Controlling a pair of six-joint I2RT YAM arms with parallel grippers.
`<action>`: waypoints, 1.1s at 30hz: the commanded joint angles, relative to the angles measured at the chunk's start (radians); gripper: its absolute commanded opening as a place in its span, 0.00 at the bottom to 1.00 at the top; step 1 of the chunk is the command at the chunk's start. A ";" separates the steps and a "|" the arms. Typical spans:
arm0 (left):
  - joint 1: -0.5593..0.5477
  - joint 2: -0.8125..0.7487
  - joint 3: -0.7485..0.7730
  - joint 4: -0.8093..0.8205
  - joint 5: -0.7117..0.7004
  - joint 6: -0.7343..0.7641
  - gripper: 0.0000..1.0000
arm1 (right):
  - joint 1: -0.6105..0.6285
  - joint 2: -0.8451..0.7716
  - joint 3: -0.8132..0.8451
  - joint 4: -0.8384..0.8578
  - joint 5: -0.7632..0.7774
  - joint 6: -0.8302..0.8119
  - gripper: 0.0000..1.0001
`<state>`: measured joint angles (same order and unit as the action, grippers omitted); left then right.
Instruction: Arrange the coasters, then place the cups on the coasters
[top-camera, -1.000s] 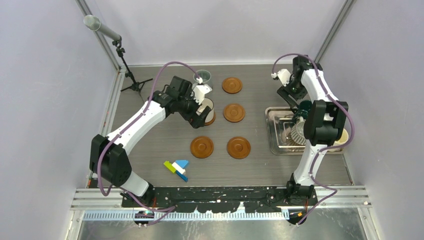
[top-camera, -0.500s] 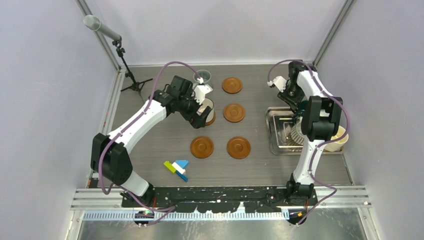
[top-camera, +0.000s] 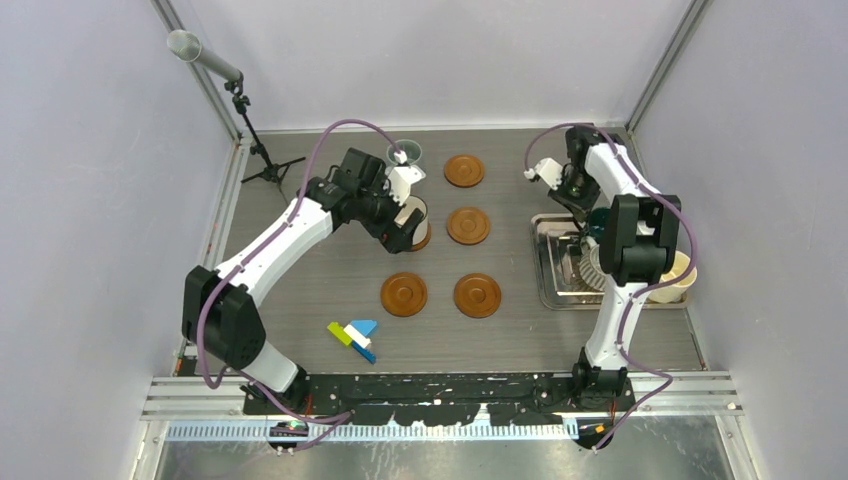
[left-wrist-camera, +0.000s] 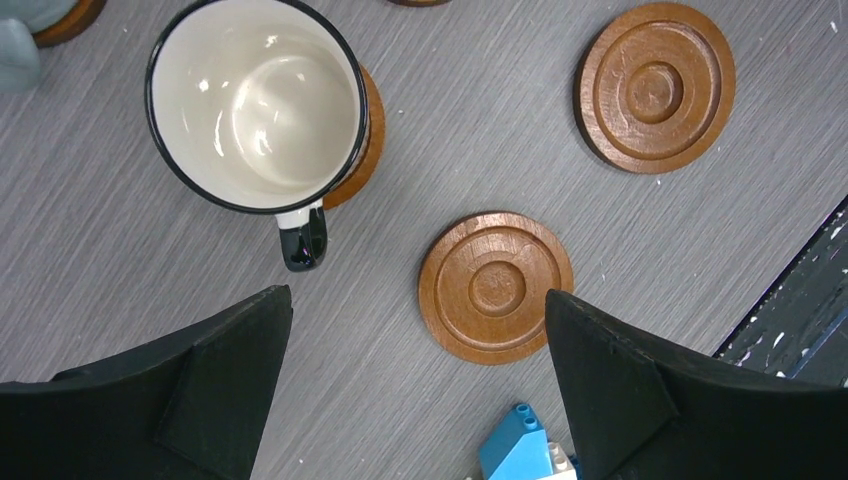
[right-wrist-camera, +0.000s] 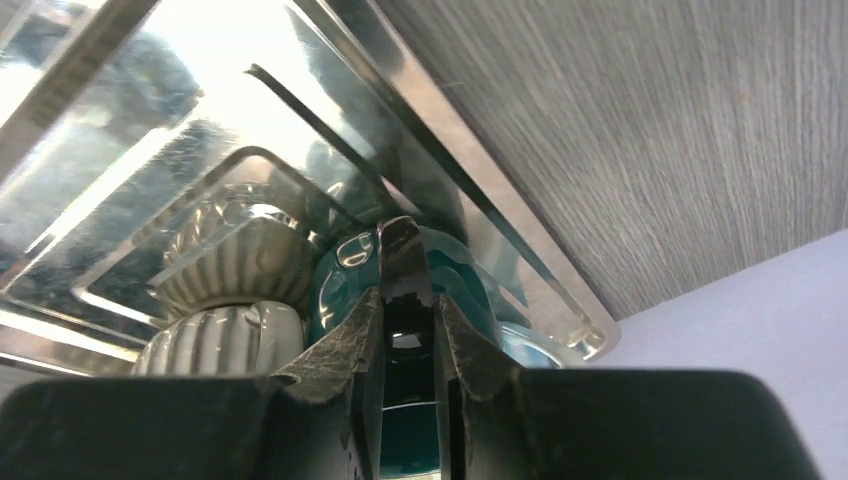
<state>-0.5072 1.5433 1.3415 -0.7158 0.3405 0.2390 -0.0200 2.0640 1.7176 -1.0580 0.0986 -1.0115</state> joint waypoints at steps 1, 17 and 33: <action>0.004 -0.001 0.050 0.022 0.003 -0.026 1.00 | 0.062 -0.107 -0.048 -0.041 -0.061 0.004 0.08; 0.004 0.012 0.067 0.038 0.000 -0.061 1.00 | 0.236 -0.267 -0.223 -0.082 -0.085 0.055 0.08; 0.004 -0.007 0.036 0.157 -0.079 -0.154 1.00 | 0.308 -0.369 -0.345 -0.108 -0.085 0.031 0.38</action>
<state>-0.5072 1.5677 1.3739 -0.6598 0.2752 0.1127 0.2707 1.7660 1.3792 -1.1164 0.0048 -0.9775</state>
